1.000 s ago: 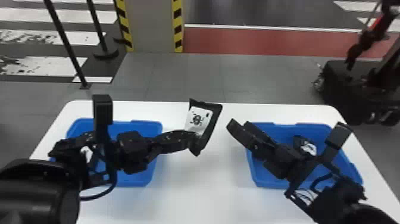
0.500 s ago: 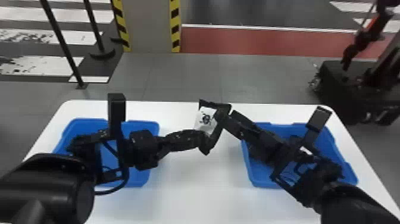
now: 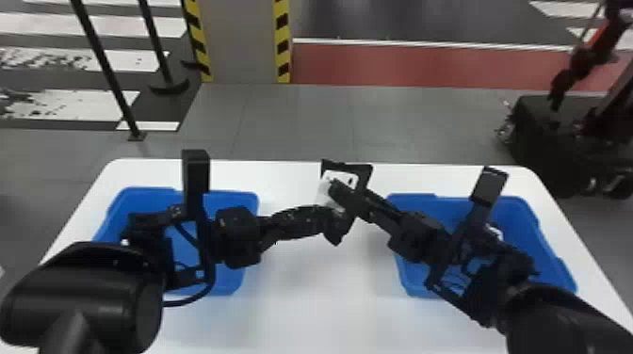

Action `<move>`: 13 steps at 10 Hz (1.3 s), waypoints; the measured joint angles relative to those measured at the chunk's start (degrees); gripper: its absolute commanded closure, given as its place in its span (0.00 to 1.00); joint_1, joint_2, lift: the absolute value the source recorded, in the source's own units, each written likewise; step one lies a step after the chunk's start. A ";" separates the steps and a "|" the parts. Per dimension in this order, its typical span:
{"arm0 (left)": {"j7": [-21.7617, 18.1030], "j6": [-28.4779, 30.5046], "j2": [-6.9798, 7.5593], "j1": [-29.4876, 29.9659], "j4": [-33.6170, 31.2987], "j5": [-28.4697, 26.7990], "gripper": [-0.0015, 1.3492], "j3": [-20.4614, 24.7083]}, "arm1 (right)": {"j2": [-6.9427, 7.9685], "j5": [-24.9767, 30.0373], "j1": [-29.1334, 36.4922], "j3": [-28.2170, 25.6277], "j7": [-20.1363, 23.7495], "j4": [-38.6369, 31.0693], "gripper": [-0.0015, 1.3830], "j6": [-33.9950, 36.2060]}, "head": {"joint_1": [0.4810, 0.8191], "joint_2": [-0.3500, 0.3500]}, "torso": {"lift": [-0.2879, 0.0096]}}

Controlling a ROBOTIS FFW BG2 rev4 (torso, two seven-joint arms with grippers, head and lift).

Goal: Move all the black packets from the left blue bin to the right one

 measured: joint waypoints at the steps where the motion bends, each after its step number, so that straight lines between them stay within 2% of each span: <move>1: 0.00 0.12 -0.10 -0.10 0.16 0.01 0.89 -0.08 | 0.04 1.17 -0.15 0.00 0.00 0.02 0.93 -0.51 | 0.63 0.48 | 0.60; 2: 0.21 0.23 -0.14 -0.09 0.27 0.14 0.78 0.01 | 0.07 1.53 -0.14 -0.03 -0.02 0.07 0.93 -2.17 | 0.63 0.48 | 0.60; 4: 1.59 1.40 -0.27 1.01 0.31 0.20 0.20 1.00 | 0.08 0.41 0.17 -0.12 -0.03 0.81 0.93 -4.57 | 0.63 0.48 | 0.60; 5: 1.69 1.73 -0.30 1.98 0.28 0.21 0.07 1.94 | 0.09 -0.04 0.44 -0.56 -0.03 1.10 0.93 -5.01 | 0.63 0.49 | 0.60; 8: 2.08 -0.63 -0.09 8.15 -2.02 2.66 0.09 7.77 | -0.24 1.85 0.99 -6.42 -0.90 2.58 0.93 -5.16 | 0.63 0.47 | 0.60; 9: 2.95 -0.96 -0.10 10.65 -4.88 2.86 0.09 10.55 | -1.24 2.29 0.89 -8.34 -2.00 4.20 0.93 -5.10 | 0.63 0.46 | 0.60; 12: 4.19 -2.69 0.03 15.58 -11.39 2.73 0.09 17.84 | -5.86 2.33 -2.48 -10.13 -6.73 13.32 0.93 -5.20 | 0.63 0.46 | 0.60; 13: 4.94 -4.31 -0.02 16.41 -12.71 2.89 0.09 19.40 | -6.65 2.74 -4.19 -11.21 -7.21 16.83 0.93 -5.31 | 0.63 0.45 | 0.60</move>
